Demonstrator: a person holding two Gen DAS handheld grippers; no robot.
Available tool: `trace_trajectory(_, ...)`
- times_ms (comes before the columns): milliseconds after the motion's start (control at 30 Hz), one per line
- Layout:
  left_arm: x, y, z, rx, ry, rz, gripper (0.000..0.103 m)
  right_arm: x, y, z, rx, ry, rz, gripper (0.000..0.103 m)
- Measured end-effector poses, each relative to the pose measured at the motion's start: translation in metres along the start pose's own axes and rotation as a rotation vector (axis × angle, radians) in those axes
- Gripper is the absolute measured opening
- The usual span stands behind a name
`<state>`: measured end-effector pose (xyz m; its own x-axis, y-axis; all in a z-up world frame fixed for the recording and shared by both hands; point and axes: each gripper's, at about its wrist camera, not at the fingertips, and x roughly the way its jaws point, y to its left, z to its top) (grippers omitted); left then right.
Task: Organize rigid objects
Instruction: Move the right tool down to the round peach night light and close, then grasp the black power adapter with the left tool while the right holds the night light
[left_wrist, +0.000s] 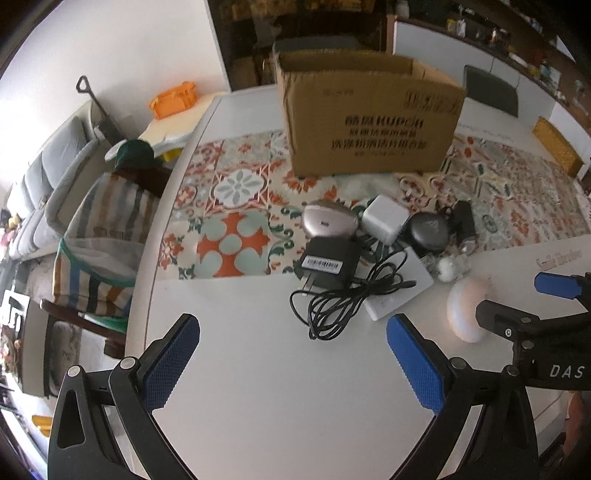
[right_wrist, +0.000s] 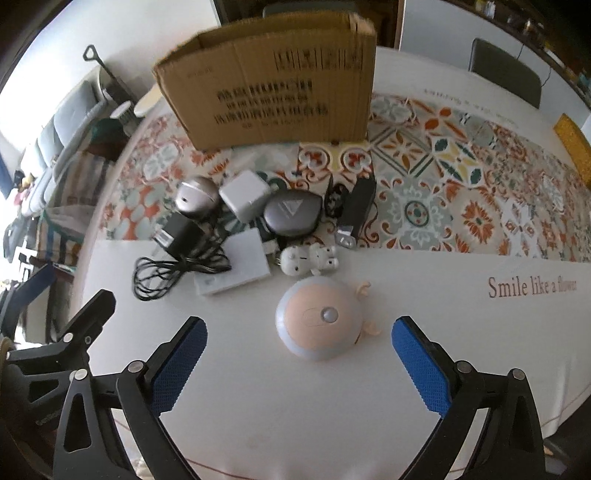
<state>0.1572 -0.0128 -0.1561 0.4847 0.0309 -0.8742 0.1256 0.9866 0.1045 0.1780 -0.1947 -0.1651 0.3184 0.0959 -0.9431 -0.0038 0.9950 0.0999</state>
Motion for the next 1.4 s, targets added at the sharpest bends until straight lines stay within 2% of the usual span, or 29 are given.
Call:
trace_trajectory(167,0.014,-0.007,-0.003,-0.021,0.049,0.031,0.103,0.030,-0.005,0.005,-0.036,0.075,0.006,0.096)
trace_trajectory(300,0.023,-0.013,-0.006,-0.033,0.087,0.031,0.103,0.043,-0.009,0.007,-0.061,0.094,0.017,0.094)
trace_trajectory(400,0.027,-0.019,-0.007,-0.037,0.097,0.040,0.103,0.052,-0.012,0.007,-0.072,0.110,0.022,0.093)
trace_trajectory(700,0.033,-0.027,-0.010,-0.051,0.116,0.057,0.103,0.077,-0.015,0.005,-0.078,0.147,0.045,0.082)
trace_trajectory(867,0.033,-0.029,-0.010,-0.047,0.107,0.066,0.103,0.081,-0.015,0.005,-0.077,0.142,0.077,0.075)
trace_trajectory(1233,0.031,-0.023,-0.007,-0.031,0.072,0.046,0.103,0.075,-0.021,0.000,-0.022,0.131,0.076,0.074)
trace_trajectory(1400,0.028,-0.019,-0.001,0.017,0.031,0.005,0.103,0.055,-0.030,-0.006,0.042,0.104,0.089,0.074)
